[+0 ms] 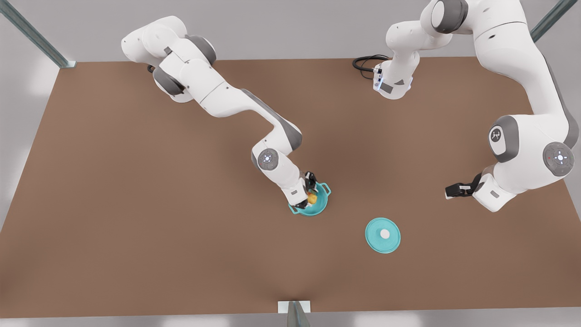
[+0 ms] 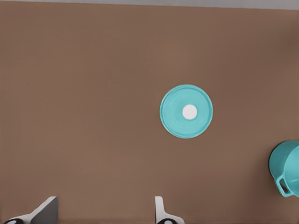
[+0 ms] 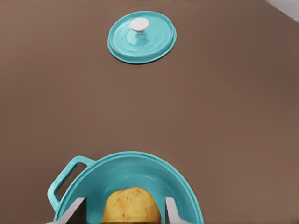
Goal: Open the pot lid and put the potato into the pot
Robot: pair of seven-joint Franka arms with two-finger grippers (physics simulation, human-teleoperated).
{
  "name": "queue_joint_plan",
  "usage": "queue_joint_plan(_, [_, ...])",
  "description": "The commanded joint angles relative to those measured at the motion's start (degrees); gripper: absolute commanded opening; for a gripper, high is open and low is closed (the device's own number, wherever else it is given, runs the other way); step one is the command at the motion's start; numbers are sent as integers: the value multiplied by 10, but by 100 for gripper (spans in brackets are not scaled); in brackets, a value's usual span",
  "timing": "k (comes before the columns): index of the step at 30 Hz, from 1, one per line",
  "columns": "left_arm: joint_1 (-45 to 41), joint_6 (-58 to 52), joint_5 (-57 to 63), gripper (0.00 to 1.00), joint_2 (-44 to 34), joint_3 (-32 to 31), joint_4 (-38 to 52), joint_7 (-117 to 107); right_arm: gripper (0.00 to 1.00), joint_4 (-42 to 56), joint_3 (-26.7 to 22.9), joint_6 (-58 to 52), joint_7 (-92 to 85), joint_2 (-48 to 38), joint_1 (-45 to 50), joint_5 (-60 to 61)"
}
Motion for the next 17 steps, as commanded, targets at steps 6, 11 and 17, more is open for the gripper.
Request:
queue_joint_plan(6, [0, -3, 1, 100, -1, 0, 1, 15, 100, -72, -68, -79, 91, -88, -38, 6])
queue_joint_plan(11, [-24, 29, 7, 100, 2, -1, 13, 15, 100, -75, -259, -548, 94, -205, -141, 3])
queue_joint_plan(17, [-25, 26, 1, 100, 5, -1, 12, 15, 100, -76, -373, -635, 82, -210, -142, -1])
